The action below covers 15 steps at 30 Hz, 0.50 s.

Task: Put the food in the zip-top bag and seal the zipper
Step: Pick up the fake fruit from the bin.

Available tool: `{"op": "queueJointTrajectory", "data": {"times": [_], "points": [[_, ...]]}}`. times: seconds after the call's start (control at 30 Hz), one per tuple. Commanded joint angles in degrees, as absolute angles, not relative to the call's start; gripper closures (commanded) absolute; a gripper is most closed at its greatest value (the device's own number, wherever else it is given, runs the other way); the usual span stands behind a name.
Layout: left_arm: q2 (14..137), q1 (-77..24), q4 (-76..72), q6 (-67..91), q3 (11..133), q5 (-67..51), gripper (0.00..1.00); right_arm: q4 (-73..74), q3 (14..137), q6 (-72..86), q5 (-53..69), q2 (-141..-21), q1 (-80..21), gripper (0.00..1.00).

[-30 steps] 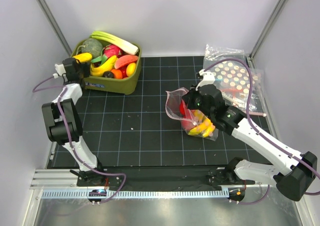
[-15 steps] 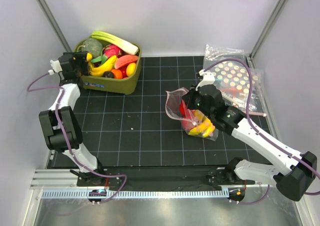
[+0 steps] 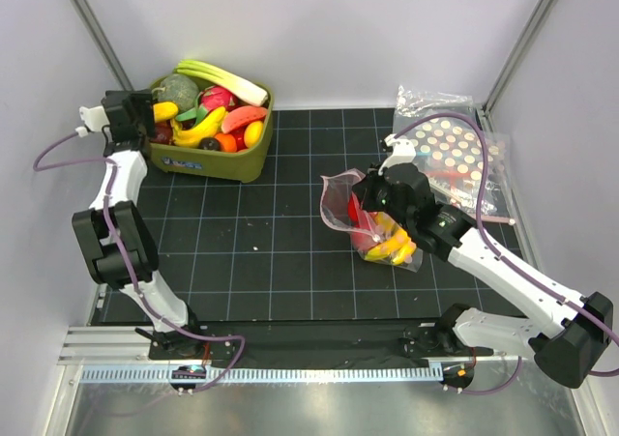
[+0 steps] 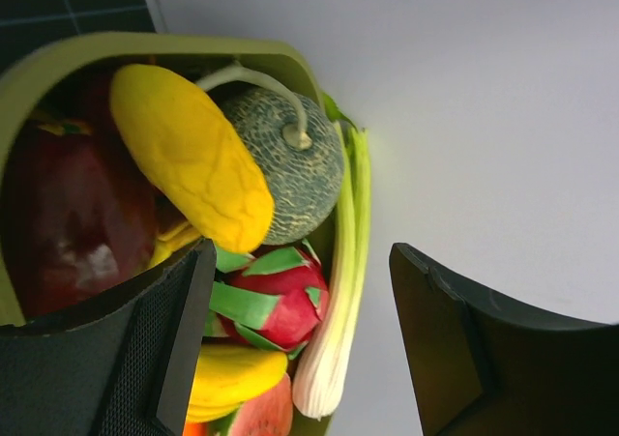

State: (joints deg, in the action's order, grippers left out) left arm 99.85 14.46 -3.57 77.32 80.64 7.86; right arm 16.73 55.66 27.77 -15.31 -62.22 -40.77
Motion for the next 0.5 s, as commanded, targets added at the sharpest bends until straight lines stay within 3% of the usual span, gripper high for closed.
{"op": "queueJointTrajectory", "data": {"times": [0.0,0.47], "points": [[101.6,16.2,0.4,76.0,84.0,11.7,0.24,13.6,55.9,27.7,-16.0,-60.8,-41.0,0.99],[111.0,20.4,7.1,73.6,96.1,6.6,0.23,13.8,55.8,27.8,-16.0,-60.1,-41.0,0.99]]}}
